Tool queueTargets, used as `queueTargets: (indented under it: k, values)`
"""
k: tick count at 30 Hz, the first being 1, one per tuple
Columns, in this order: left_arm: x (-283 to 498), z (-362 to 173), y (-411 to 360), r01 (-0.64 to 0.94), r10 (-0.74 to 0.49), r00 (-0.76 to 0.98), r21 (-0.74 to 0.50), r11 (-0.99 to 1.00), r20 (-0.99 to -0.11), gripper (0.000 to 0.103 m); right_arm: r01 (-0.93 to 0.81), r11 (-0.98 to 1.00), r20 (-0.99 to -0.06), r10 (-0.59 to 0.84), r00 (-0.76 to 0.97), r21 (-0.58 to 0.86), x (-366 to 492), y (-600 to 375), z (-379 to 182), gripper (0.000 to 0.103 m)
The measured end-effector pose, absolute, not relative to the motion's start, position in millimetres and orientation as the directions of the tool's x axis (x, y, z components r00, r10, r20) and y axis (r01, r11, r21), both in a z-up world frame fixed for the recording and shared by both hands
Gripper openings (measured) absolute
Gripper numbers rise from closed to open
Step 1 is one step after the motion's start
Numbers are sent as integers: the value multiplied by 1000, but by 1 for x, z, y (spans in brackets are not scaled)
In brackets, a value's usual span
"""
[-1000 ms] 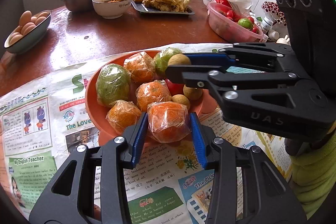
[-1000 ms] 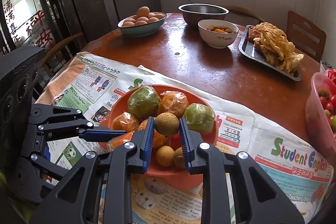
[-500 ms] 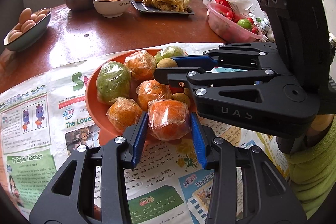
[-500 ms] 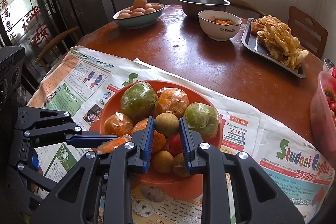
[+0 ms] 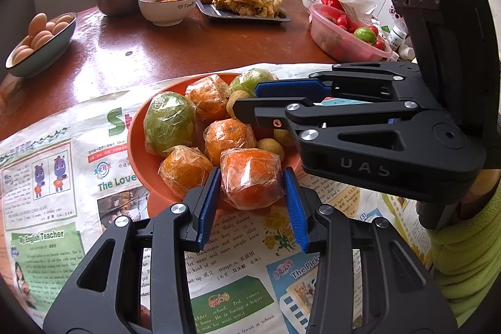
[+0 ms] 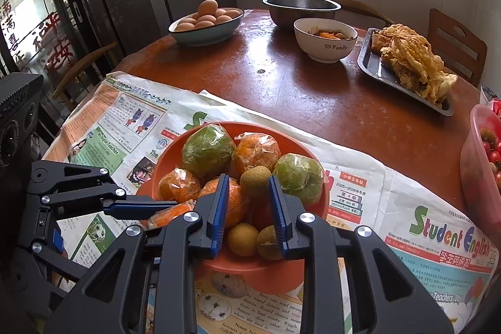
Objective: Organize fruits
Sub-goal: 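Lower both fruits into the bowl and open both grippers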
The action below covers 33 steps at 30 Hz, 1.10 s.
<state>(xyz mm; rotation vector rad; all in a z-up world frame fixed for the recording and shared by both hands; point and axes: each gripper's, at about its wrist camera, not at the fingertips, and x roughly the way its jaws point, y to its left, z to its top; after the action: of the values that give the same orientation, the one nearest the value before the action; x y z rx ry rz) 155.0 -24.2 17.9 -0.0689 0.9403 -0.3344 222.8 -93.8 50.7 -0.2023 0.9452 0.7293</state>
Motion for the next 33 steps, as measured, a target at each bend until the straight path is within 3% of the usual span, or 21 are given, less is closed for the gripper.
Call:
queueTargets:
  k: [23, 33]
  values:
    - [153, 25, -23, 240, -297, 565, -191, 952, -770, 40, -606, 782, -760, 479, 440, 143, 215, -123, 74, 43]
    - [149, 31, -23, 237, -287, 584, -178, 955, -759, 49, -608, 781, -746, 487, 453, 141, 210, -125, 81, 57]
